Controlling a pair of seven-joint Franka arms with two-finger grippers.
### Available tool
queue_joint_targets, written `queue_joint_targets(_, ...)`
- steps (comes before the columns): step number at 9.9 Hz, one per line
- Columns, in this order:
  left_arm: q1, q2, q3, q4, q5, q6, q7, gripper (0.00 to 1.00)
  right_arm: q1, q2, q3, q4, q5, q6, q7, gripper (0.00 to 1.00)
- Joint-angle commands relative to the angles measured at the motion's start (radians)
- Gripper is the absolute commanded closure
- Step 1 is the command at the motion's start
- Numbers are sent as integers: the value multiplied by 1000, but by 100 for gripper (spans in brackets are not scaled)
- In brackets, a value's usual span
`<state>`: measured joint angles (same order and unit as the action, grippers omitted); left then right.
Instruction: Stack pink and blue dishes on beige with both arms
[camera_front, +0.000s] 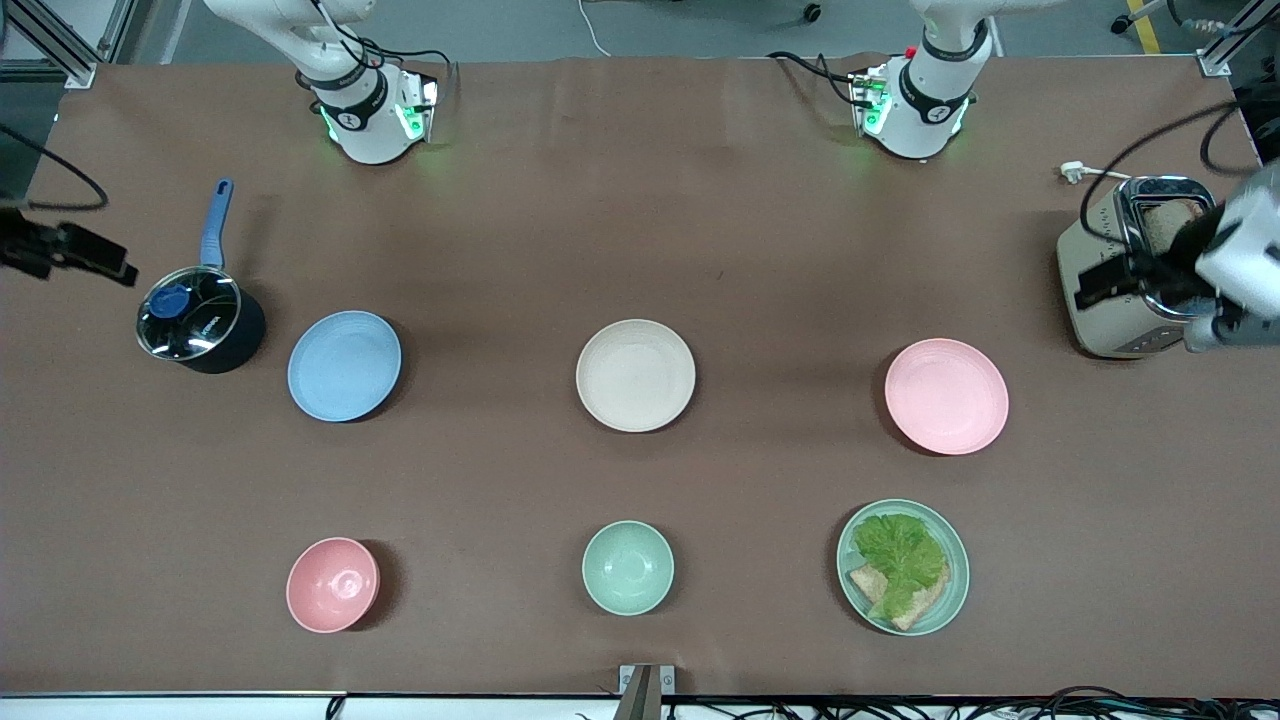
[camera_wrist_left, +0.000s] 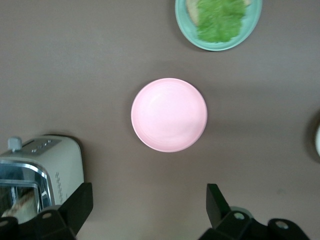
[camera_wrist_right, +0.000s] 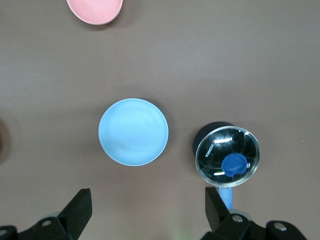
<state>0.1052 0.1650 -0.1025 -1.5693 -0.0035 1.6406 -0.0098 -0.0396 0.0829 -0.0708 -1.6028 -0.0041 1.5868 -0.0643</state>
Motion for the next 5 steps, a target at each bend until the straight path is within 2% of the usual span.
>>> queue_joint_targets(1,46,105,-3,-101,-1,155,88,0,-45,69,6,-135,-2,160,-101,0)
queue_joint_targets(2,68,141,-3,-138,-3,230,149,0,-60,112,6,-182,7,248,-161,0)
queue_joint_targets(5,116,247,-8,-253,-10,486,310,0,-89,228,8,-302,110,480,-331,0)
